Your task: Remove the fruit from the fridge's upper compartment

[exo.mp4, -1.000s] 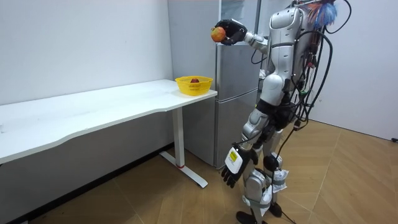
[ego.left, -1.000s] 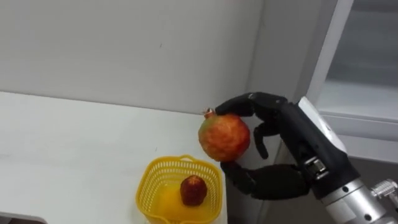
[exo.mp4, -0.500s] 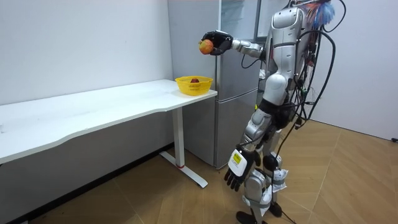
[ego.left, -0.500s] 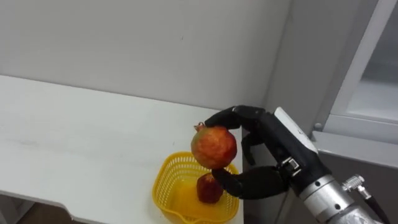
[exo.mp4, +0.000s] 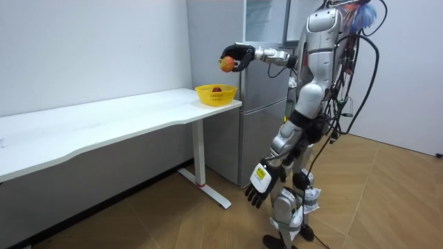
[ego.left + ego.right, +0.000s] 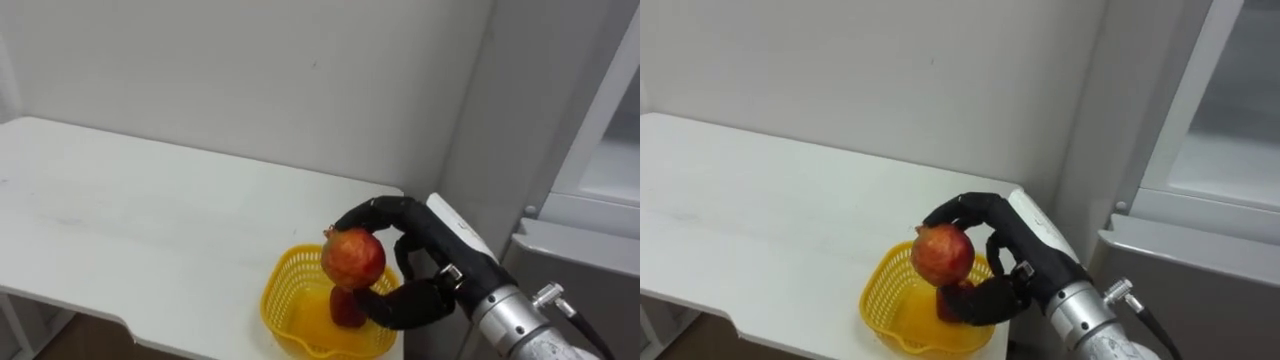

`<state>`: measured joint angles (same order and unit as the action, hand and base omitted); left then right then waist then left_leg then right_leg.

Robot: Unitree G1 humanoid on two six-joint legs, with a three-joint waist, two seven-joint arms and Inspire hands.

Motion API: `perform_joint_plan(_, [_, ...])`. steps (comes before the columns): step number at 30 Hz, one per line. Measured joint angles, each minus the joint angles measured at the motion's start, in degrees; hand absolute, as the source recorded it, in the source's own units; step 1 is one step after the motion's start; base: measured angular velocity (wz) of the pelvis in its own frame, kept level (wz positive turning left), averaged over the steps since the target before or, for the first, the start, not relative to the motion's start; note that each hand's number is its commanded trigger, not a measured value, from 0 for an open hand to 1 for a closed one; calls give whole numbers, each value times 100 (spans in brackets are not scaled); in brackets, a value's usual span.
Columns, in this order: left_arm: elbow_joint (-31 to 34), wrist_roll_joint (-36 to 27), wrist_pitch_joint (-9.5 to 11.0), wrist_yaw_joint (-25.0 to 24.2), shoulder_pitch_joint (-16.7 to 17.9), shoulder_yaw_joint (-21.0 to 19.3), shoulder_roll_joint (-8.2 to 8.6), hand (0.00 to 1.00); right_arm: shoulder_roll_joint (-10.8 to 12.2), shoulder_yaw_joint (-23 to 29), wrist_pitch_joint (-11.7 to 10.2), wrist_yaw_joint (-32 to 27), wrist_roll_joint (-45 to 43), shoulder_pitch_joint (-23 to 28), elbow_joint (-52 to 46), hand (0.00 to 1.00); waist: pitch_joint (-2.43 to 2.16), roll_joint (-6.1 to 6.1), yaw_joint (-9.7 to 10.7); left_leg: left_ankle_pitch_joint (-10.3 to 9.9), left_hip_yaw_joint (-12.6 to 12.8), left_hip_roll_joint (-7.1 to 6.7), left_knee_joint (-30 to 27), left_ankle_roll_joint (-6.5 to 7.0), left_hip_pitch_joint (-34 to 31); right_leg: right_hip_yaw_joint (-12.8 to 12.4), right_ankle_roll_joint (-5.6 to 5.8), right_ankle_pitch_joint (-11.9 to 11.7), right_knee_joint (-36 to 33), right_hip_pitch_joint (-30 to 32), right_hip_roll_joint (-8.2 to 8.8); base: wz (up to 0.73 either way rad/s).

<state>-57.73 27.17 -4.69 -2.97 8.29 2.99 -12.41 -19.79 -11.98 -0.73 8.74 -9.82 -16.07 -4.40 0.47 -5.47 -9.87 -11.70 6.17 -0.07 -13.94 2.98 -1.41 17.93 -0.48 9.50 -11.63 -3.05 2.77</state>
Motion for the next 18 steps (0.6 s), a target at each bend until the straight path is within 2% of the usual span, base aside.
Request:
perform_joint_plan(7, [-1,-3,0,-2,19,1,-6,0,0,-74,41,-5,1,0,273,100,47,-56,-20,-1,-14,-7,11,2,-10,-10,4,2,1,9,4,0])
perform_joint_plan(18, [-2,-23,-1,14,9,3,-8,0,2,-85,75,-236,-55,-217,700,100,41,-76,-49,-1,-34,-29,36,7,-4,-44,18,11,6,11,11,0])
